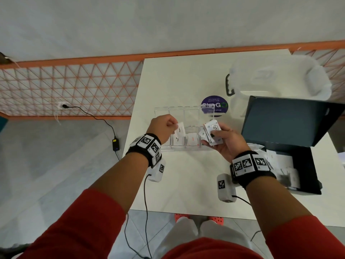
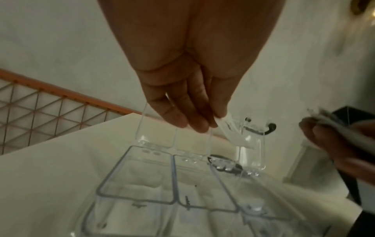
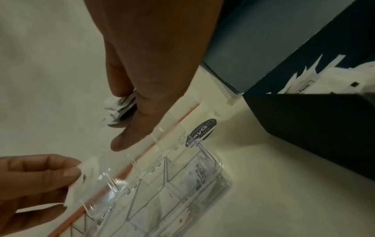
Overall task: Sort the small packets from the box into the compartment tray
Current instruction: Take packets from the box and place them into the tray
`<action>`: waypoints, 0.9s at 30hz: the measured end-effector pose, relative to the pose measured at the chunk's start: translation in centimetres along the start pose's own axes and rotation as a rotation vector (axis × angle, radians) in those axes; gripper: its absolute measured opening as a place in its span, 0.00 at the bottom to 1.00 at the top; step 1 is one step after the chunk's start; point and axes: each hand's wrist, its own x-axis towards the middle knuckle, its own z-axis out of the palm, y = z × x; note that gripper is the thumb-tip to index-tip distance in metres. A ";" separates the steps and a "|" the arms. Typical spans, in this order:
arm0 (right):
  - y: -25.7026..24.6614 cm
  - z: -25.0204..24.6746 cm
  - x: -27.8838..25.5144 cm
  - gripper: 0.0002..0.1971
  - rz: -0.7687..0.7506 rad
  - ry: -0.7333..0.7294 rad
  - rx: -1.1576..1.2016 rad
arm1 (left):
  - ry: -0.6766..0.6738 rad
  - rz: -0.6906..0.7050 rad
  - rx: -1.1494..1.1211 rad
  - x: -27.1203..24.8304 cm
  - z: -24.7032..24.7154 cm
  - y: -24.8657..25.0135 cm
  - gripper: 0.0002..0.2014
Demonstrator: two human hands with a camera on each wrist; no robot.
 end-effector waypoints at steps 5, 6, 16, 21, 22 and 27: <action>-0.2 -0.2 -0.1 0.18 -0.017 -0.020 -0.031 | -0.044 0.018 0.264 0.8 0.4 -0.7 0.04; -0.2 -0.2 0.0 0.19 -0.020 -0.023 -0.035 | -0.060 0.013 0.308 0.9 0.7 -0.8 0.05; -1.0 -0.7 0.6 0.17 -0.021 -0.004 -0.044 | -0.053 0.197 0.778 1.6 3.7 -3.8 0.12; -1.1 0.1 0.5 0.14 -0.026 0.007 -0.094 | -0.024 0.211 0.331 1.1 2.7 -1.9 0.14; -1.0 0.4 0.5 0.13 -0.033 0.016 -0.109 | -0.026 0.207 0.186 0.9 2.4 -1.0 0.12; 0.0 2.2 0.6 0.12 -0.054 0.006 -0.202 | -0.133 0.148 -0.140 -0.3 2.0 2.8 0.07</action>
